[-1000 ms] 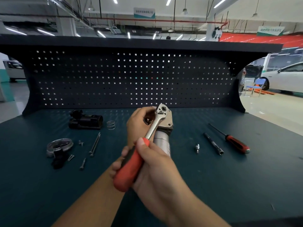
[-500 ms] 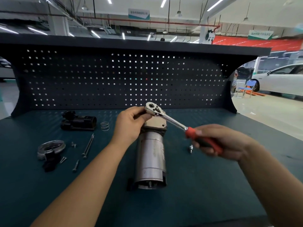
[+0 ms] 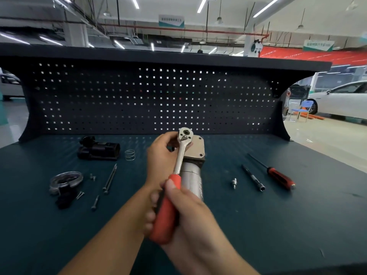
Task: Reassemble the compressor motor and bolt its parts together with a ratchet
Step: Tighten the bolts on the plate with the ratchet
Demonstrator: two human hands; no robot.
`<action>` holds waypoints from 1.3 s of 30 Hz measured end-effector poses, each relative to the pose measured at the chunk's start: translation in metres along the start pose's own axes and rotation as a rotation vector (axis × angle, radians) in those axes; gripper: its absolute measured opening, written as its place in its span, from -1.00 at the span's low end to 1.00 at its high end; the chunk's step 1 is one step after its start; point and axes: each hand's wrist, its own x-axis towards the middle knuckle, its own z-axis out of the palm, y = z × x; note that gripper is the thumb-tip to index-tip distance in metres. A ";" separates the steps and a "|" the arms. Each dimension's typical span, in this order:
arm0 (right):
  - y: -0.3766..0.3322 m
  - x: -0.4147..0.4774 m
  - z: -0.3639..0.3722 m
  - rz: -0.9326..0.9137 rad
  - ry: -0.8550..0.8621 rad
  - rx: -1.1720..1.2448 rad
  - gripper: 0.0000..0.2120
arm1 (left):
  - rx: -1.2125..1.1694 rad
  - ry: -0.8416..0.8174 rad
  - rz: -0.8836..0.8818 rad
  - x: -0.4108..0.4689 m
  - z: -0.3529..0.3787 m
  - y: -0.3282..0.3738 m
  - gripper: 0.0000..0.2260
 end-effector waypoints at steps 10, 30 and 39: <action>-0.058 -0.006 -0.058 0.044 0.002 -0.444 -0.71 | -0.053 -0.137 -0.015 0.009 -0.011 0.002 -0.73; 0.005 0.008 -0.012 -0.058 -0.014 -0.259 -0.86 | -0.037 0.132 0.017 -0.007 0.009 -0.002 -0.74; -0.099 0.012 -0.082 0.131 -0.149 -0.607 -0.74 | -0.094 -0.147 -0.033 0.011 -0.012 0.005 -0.71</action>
